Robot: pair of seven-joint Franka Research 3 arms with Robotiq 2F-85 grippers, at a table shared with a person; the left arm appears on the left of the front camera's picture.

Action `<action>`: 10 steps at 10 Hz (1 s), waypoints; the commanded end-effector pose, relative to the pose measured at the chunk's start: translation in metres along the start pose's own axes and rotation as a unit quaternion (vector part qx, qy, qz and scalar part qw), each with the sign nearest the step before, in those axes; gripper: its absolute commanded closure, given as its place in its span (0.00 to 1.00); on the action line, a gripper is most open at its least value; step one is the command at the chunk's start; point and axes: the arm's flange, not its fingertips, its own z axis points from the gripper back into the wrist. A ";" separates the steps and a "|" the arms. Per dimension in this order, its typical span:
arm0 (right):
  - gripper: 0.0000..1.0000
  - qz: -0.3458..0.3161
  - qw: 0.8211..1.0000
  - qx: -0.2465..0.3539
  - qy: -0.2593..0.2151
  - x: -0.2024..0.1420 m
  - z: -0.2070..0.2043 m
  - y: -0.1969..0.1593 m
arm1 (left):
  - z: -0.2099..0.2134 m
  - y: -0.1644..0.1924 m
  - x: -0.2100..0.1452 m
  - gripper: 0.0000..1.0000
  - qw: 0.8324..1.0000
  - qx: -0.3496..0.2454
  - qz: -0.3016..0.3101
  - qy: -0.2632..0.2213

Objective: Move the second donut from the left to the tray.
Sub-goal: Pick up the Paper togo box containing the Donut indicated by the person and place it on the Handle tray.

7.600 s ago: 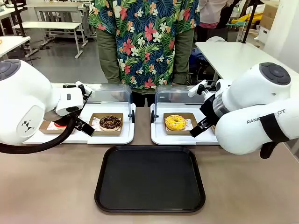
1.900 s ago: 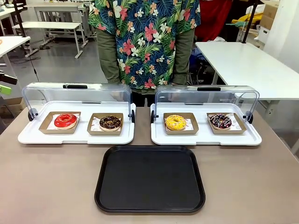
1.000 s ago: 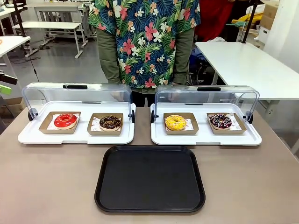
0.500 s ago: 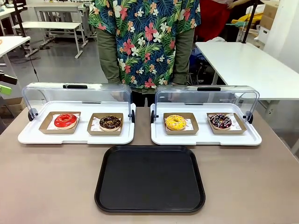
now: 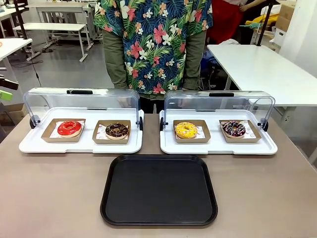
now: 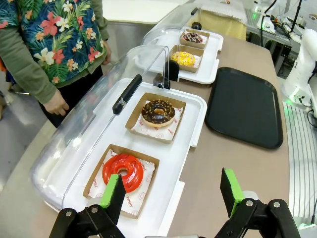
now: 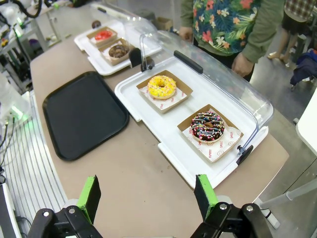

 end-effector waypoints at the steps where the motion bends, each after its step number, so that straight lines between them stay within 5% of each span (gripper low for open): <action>1: 0.00 0.011 1.000 0.003 -0.014 0.002 0.001 -0.002 | 0.000 -0.001 0.001 0.00 1.000 -0.003 -0.001 -0.001; 10: 0.00 0.011 1.000 0.003 -0.014 0.002 0.001 -0.002 | 0.000 -0.001 0.001 0.00 1.000 -0.003 -0.001 -0.001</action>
